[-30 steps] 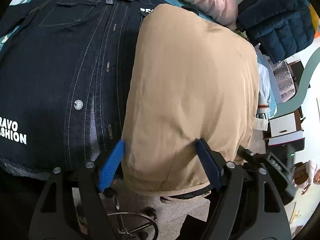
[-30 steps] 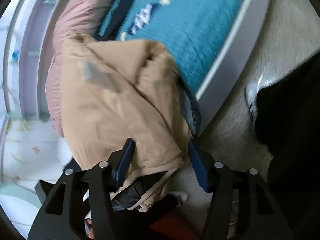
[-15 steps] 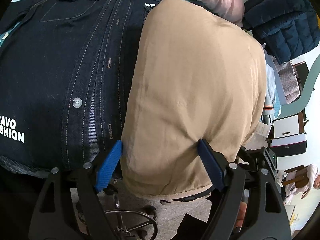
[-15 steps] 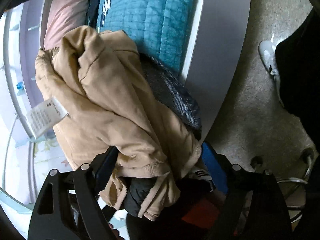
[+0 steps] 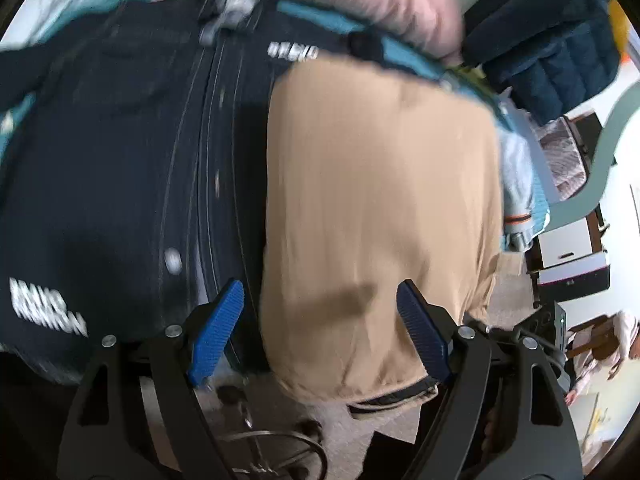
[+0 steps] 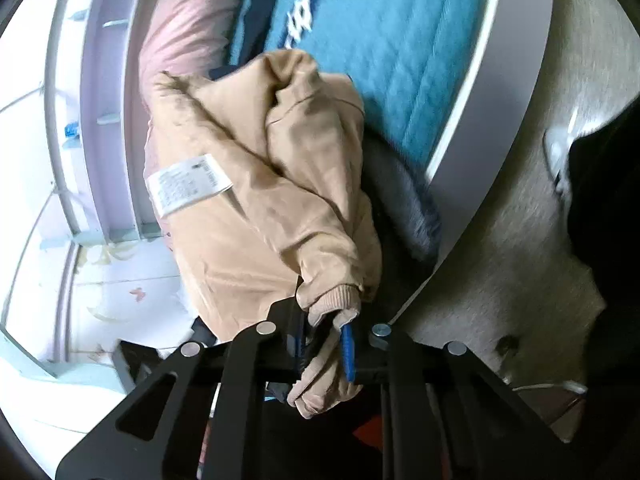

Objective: Fold large clothes

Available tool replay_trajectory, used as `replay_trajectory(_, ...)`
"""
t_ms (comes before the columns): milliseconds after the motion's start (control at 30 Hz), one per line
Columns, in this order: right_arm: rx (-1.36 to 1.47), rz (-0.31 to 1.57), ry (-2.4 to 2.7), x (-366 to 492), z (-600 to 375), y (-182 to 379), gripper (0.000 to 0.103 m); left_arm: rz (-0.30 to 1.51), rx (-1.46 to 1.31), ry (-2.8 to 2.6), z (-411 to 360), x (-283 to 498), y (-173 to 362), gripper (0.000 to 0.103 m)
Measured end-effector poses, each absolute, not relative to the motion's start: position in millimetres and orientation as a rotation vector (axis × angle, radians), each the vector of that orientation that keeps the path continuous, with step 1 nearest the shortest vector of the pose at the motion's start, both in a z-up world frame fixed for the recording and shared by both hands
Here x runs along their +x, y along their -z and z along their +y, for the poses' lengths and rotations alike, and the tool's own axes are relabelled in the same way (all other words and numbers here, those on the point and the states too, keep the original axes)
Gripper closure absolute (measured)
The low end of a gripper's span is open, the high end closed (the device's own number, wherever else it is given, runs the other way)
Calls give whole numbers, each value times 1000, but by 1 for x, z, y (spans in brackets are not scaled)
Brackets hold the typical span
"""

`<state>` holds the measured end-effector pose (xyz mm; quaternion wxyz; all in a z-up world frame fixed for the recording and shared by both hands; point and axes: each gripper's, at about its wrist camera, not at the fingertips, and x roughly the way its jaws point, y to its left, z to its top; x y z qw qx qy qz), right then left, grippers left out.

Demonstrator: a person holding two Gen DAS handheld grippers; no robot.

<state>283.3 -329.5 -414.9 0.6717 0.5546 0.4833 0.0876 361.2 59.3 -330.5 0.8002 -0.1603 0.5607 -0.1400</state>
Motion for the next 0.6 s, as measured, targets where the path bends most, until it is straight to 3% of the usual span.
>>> replay_trajectory(300, 938, 1062, -67, 319, -400, 370, 92, 1147, -218, 479, 27, 435, 283, 23)
replay_trajectory(600, 674, 1132, 24, 392, -439, 380, 92, 1326, -345, 616, -19, 494, 347, 23)
